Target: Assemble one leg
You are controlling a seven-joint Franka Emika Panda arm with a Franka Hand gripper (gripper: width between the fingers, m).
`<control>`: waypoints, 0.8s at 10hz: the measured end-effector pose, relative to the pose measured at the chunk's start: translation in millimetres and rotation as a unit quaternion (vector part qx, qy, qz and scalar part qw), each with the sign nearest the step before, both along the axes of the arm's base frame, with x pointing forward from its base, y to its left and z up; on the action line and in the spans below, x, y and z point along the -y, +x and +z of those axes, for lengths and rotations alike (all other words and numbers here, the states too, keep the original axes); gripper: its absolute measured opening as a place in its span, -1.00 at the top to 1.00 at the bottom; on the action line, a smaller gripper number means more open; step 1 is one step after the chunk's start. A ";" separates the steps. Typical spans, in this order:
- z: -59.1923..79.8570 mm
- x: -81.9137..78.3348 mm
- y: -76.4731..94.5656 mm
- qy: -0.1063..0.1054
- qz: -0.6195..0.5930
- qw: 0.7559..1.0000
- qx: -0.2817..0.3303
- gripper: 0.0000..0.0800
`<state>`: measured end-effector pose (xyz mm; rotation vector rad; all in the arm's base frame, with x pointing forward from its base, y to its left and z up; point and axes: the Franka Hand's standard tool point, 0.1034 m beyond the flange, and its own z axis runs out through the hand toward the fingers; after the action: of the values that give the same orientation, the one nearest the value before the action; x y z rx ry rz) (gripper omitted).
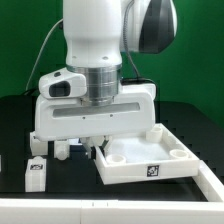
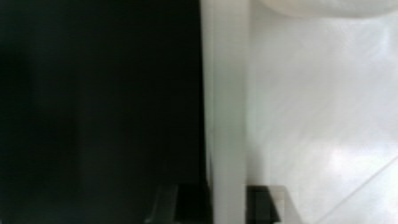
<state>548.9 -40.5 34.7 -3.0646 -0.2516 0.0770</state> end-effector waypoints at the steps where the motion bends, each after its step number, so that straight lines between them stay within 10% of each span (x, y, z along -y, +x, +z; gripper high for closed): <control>1: -6.5 4.5 10.7 -0.001 0.002 1.000 0.003 0.86; 8: -17.3 2.8 14.1 -0.003 -0.055 0.998 -0.005 0.86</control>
Offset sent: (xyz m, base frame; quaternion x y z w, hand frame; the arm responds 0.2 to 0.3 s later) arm 0.0000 0.0000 0.0000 0.0000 0.0000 0.0000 1.0000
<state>563.0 -43.3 17.4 -3.0765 -0.0821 0.0876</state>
